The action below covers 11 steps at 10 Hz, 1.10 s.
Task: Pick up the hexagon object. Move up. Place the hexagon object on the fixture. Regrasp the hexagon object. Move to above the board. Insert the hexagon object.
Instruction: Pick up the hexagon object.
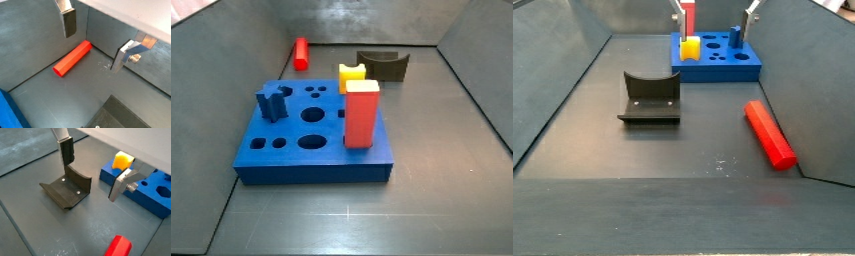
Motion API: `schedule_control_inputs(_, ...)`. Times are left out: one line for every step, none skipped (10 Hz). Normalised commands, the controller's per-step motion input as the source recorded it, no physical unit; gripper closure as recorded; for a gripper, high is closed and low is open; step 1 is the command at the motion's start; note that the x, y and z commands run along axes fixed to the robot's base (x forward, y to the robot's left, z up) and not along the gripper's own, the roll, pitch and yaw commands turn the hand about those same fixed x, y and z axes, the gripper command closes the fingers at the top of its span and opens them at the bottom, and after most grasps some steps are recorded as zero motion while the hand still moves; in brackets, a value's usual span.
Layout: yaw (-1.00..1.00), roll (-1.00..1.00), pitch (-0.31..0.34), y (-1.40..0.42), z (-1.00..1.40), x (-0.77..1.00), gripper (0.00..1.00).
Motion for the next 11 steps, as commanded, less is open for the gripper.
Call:
schedule_control_inputs(0.0, 0.0, -0.081, 0.11, -0.27, -0.29, 0.0)
schedule_control_inputs(0.07, 0.0, -0.187, 0.32, -0.85, -0.79, 0.0)
schedule_control_inputs(0.15, 0.0, -0.191, 0.37, -0.92, -0.97, 0.0)
schedule_control_inputs(0.17, 0.0, -0.157, 0.38, -0.97, -0.97, 0.0)
schedule_control_inputs(0.22, 0.0, -0.119, 0.43, -1.0, -0.93, 0.0)
schedule_control_inputs(0.21, 0.0, -0.071, 0.43, -1.0, -0.81, 0.0)
schedule_control_inputs(0.15, 0.0, -0.073, 0.49, -1.0, -0.81, 0.0)
schedule_control_inputs(0.04, 0.0, -0.044, 0.57, -1.0, -0.63, 0.0)
schedule_control_inputs(-0.15, 0.0, 0.0, 0.49, -1.0, -0.07, 0.0)
schedule_control_inputs(-0.3, 0.0, 0.04, 0.53, -1.0, 0.0, 0.0)
schedule_control_inputs(-0.36, 0.0, 0.049, 0.56, -1.0, -0.03, 0.0)
